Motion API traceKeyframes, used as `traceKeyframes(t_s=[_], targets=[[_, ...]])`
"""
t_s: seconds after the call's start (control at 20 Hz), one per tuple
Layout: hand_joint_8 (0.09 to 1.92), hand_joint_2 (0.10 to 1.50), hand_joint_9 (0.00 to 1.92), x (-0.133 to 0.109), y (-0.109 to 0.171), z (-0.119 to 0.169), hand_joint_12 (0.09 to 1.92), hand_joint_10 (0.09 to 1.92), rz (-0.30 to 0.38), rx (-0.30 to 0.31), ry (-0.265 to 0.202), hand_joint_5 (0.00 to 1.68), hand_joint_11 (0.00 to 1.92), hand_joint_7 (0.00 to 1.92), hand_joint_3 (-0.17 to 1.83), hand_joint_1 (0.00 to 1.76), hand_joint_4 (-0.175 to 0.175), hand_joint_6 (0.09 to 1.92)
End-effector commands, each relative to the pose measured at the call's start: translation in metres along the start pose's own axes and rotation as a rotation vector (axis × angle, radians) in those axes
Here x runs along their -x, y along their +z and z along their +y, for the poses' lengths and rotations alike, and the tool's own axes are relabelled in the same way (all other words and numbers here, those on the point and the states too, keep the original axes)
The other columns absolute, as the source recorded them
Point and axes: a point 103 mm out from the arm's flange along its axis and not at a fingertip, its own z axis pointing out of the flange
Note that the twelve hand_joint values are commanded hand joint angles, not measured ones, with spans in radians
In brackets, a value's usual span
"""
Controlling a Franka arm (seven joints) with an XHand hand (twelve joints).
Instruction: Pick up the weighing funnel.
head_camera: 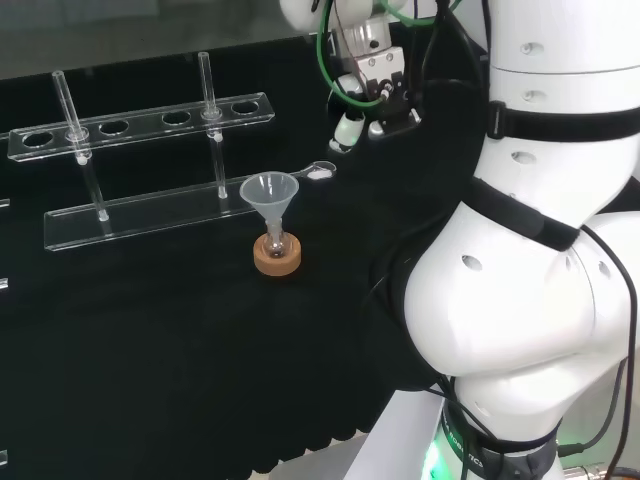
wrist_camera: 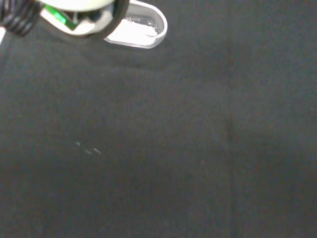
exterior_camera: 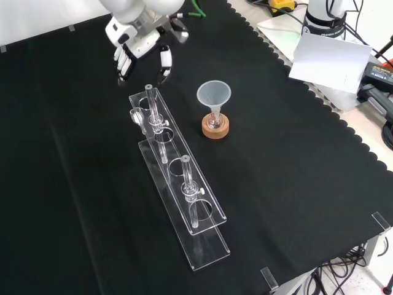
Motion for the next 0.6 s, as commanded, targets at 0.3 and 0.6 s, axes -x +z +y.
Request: traceKeyframes(t_s=[0.3, 0.6], targets=[[0.68, 0.55, 0.64, -0.022, 0.028, 0.036, 1.33, 0.55, -0.087, 0.024, -0.037, 0.6, 0.48, 0.46, 0.68, 0.92, -0.036, 0.24], [0.68, 0.54, 0.66, -0.025, 0.038, 0.046, 1.31, 0.54, -0.097, 0.034, -0.037, 0.58, 0.5, 0.47, 0.7, 0.93, -0.033, 0.45]])
